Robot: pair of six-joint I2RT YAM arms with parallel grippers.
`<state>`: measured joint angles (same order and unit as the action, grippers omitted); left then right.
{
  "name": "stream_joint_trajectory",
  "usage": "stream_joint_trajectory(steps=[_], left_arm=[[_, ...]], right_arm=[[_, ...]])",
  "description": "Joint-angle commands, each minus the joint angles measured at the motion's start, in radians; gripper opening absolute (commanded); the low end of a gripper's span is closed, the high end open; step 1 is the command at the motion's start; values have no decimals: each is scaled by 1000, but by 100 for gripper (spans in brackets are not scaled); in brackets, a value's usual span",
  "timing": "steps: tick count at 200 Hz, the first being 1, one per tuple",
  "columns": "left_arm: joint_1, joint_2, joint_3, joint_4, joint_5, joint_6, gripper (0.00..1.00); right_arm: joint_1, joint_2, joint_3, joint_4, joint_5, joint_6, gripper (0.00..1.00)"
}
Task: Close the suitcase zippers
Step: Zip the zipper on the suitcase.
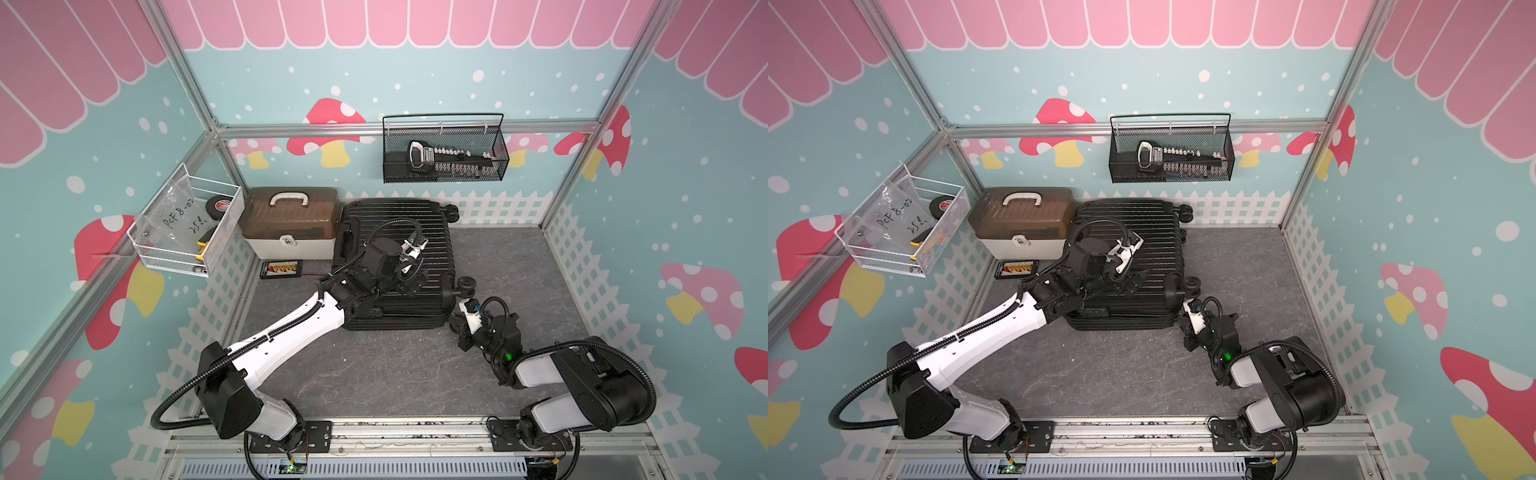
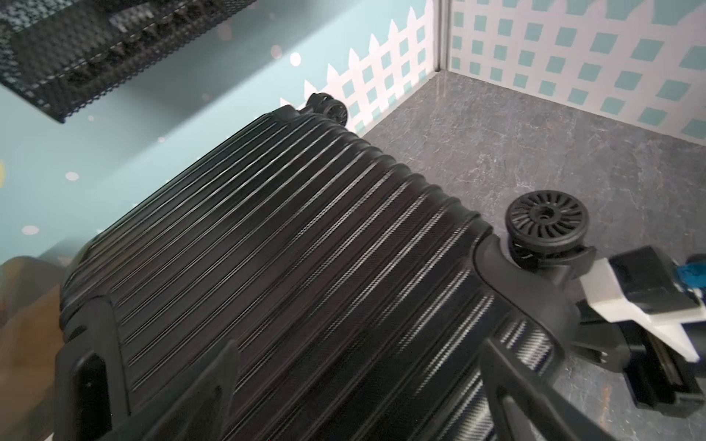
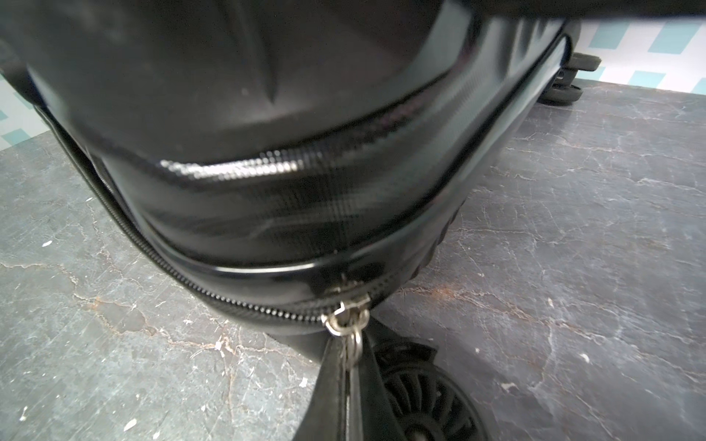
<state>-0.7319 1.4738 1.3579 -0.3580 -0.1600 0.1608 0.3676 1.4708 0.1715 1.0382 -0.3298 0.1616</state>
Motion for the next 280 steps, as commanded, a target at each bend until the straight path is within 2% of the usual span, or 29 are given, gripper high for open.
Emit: stream_joint_trajectory(steps=[1,18,43,72,79,105,119,153,186,223,264,280], left_arm=[[86,-35,26,-70,-14,-185,98],[178,-24,71,-150,19,-296,96],[289,11,109,-229,73,-354,91],[416,94,166,-304,148,-408,77],[437,115,181,-316,166,-415,76],[497,226,269,-373,220,-418,60],[513,282,315,-401,231,-420,55],[533,366,383,-428,179,-415,55],[539,372,393,-429,95,-417,55],[540,373,361,-429,60,-405,56],[543,401,325,-438,99,-409,56],[545,418,331,-441,154,-415,53]], right_arm=[[9,-4,-7,86,-9,-9,0],[10,-16,-9,75,-6,-5,0],[14,-31,-9,54,-5,-4,0],[17,-51,-13,28,0,-2,0],[19,-56,-13,25,3,-2,0],[19,-75,-13,3,7,-1,0],[21,-84,-13,-8,10,-4,0],[21,-96,-13,-27,12,-4,0],[22,-103,-15,-38,16,-3,0],[22,-107,-14,-46,19,-4,0],[24,-133,-18,-62,9,-12,0],[27,-151,-21,-80,8,-16,0]])
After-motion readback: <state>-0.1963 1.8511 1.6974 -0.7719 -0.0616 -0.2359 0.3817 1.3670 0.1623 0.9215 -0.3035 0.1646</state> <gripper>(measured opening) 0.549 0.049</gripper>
